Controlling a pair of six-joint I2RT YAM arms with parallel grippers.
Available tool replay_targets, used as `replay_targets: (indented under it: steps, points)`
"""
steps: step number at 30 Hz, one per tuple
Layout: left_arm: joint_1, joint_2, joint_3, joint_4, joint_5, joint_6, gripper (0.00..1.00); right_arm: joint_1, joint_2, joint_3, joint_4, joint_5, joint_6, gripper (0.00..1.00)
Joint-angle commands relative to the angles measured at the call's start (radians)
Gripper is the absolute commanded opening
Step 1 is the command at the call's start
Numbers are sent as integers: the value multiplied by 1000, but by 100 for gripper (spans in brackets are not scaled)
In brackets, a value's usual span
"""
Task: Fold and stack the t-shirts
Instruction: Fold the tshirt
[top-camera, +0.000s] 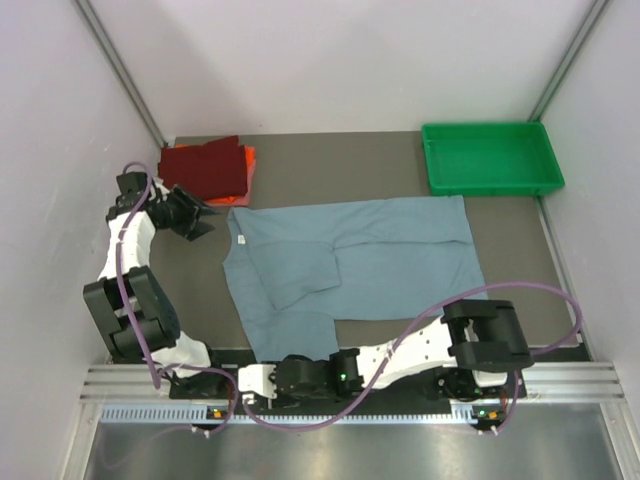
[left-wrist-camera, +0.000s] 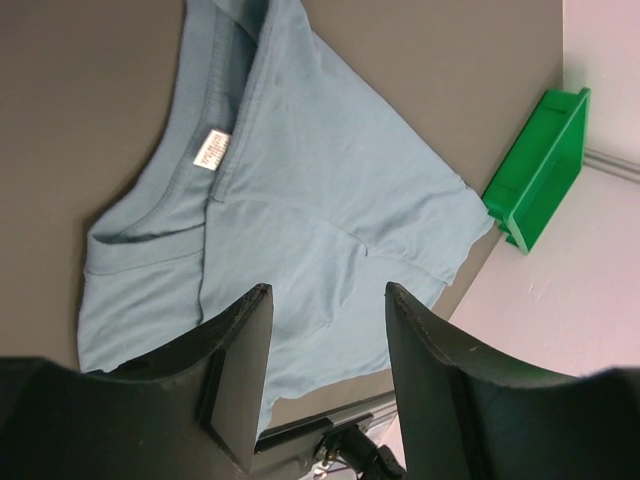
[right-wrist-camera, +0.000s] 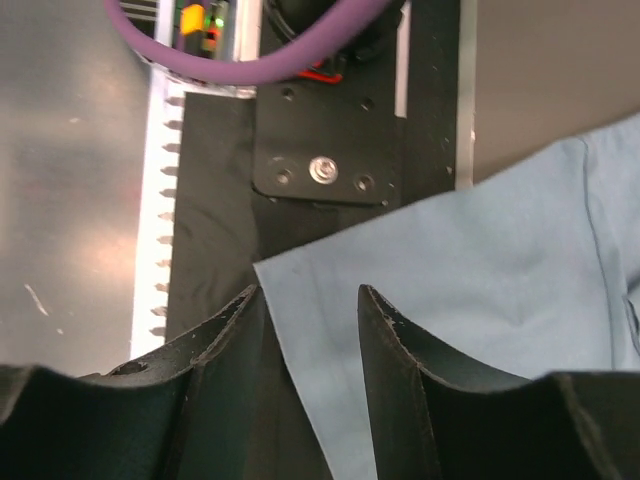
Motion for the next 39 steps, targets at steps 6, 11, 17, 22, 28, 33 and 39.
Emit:
replay_targets:
  steps: [6,11,17,22,28,33,39]
  points:
    - [66,38,20,49,19,20,54,26,61,43,123,-82,1,41]
    - [75,52,26,57,19,8,54,31,101,45,137,-84,17,41]
    - [73,61,15,60,10,12,54,31,132,51,138,-53,18,40]
    - [73,44,9,57,-27,21,54,29,138,37,155,4,18,20]
    - [73,15,9,46,-79,38,54,14,68,9,146,97,24,0]
    - [73,10,4,33,-102,63,54,-78,-9,-8,124,81,23,0]
    - [61,-22,-32,36,-119,86,54,-244,-41,26,62,-5,-11,0]
